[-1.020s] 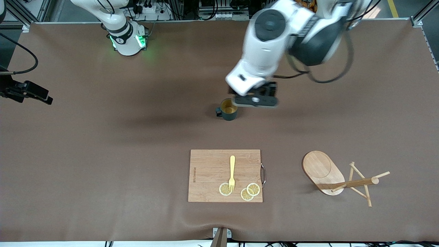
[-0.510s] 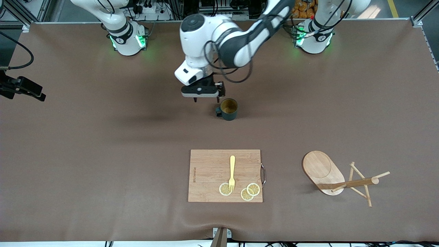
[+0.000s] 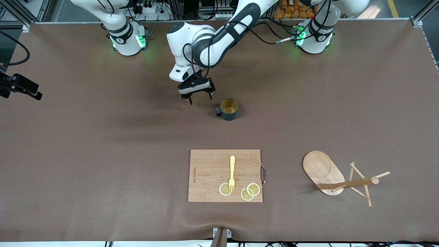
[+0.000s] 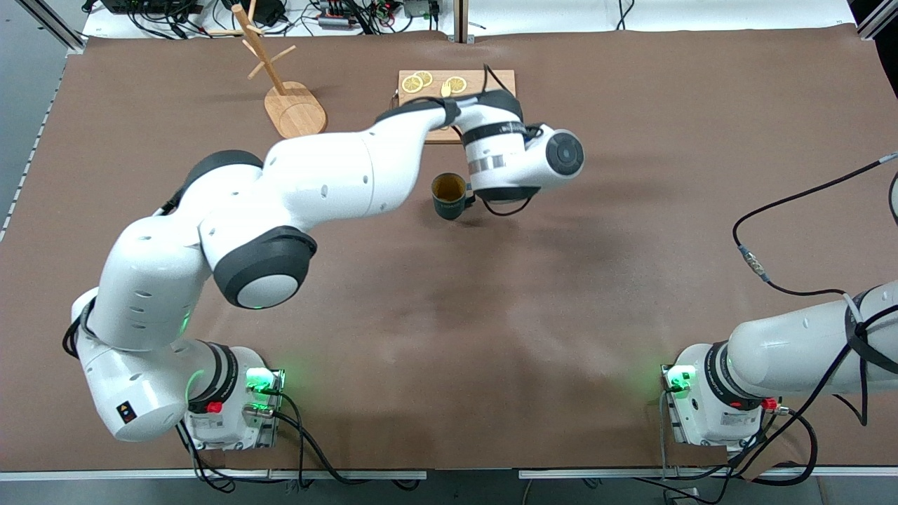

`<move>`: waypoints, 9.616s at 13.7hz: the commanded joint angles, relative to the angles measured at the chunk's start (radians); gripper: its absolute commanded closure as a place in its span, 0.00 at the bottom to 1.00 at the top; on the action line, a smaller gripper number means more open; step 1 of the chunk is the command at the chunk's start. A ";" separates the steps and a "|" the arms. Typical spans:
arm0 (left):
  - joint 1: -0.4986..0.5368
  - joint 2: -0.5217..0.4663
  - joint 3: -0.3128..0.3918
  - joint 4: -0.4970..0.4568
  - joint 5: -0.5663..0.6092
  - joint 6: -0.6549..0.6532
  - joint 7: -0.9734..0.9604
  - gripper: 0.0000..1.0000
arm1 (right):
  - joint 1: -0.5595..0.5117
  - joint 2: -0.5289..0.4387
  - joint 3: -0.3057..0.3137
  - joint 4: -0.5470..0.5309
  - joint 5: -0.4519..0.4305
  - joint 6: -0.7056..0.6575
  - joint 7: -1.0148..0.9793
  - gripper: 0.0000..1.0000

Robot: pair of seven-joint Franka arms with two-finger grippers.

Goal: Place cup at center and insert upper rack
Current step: 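Move the left gripper above the teal mug, then lower the left gripper and grasp the mug by its handle, then lift the mug with the left gripper toward the wooden mug stand, then hang the mug handle onto a stand peg with the left gripper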

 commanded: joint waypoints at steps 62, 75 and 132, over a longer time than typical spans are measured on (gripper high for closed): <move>0.122 -0.113 0.024 -0.035 0.315 -0.015 -0.268 1.00 | -0.011 0.005 -0.002 0.013 0.029 -0.034 -0.010 0.00; 0.305 -0.262 0.020 -0.015 -0.044 -0.003 -0.050 1.00 | -0.010 0.005 -0.002 0.013 0.028 -0.041 -0.010 0.00; 1.320 -0.139 0.015 -0.026 -1.894 -0.258 1.486 1.00 | -0.019 0.006 -0.002 0.013 0.029 -0.055 -0.011 0.00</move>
